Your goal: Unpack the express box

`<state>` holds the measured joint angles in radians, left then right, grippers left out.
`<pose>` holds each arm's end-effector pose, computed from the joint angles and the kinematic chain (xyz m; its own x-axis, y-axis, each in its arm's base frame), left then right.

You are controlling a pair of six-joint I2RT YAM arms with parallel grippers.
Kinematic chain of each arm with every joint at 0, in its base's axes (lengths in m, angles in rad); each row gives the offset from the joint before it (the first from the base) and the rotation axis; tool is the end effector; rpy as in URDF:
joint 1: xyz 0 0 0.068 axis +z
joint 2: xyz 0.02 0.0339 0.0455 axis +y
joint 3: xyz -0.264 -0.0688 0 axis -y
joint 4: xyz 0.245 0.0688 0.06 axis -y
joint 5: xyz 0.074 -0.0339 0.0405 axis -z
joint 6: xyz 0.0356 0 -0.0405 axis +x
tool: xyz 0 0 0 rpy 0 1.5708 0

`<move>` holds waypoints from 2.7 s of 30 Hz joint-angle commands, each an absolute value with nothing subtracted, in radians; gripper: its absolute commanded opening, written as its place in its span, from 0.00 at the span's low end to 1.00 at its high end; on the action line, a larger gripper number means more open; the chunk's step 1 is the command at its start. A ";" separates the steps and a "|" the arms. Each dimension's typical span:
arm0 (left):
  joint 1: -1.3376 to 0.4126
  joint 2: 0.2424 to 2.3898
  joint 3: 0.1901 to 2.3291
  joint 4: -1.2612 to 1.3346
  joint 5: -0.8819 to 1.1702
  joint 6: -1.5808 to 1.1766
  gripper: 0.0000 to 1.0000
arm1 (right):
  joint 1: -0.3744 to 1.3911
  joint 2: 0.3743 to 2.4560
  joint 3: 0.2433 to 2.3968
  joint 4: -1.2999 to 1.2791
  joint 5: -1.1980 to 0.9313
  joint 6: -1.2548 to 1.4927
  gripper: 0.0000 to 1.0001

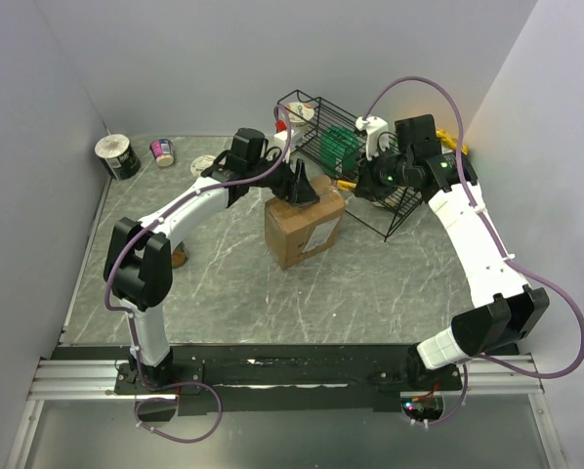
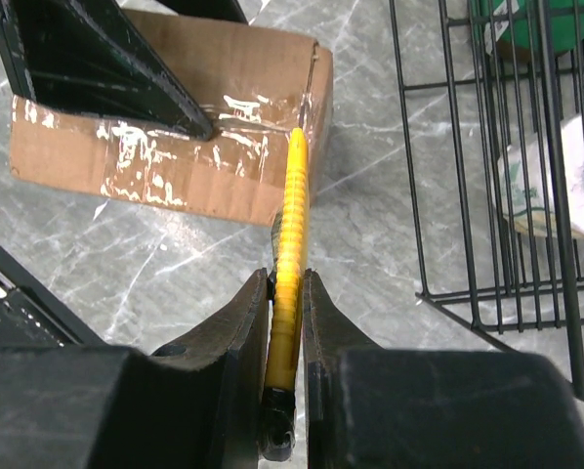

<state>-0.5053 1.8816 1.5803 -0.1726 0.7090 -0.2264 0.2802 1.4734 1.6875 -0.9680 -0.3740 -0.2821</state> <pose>0.3759 -0.2344 0.3033 -0.5854 0.1291 -0.8004 0.7624 0.4235 -0.4893 0.2838 0.0952 0.4136 -0.4889 -0.4103 -0.7698 -0.6762 0.7358 0.0372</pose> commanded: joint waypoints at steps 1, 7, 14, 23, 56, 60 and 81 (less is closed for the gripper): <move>-0.500 1.928 1.546 -0.222 0.603 -0.179 0.73 | 0.271 1.433 1.727 -1.065 -0.364 -0.299 0.00; -0.500 1.934 1.549 -0.221 0.600 -0.181 0.73 | 0.264 1.430 1.733 -1.092 -0.361 -0.311 0.00; -0.500 1.933 1.548 -0.219 0.594 -0.179 0.73 | 0.261 1.439 1.752 -1.141 -0.353 -0.334 0.00; -0.500 1.930 1.548 -0.218 0.584 -0.178 0.73 | 0.261 1.448 1.776 -1.227 -0.348 -0.370 0.00; -0.543 1.891 1.514 -0.229 0.578 -0.133 0.75 | 0.204 1.712 2.172 -1.189 -0.439 -0.267 0.00; -0.543 1.888 1.511 -0.230 0.569 -0.130 0.75 | 0.251 1.701 2.120 -1.206 -0.419 -0.272 0.00; -0.545 1.896 1.509 -0.224 0.572 -0.141 0.76 | 0.295 1.700 2.072 -1.223 -0.348 -0.282 0.00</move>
<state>-0.5301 1.8648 1.5524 -0.1188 0.6556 -0.1997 0.2836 1.7267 2.0838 -1.2205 -0.3550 -0.2779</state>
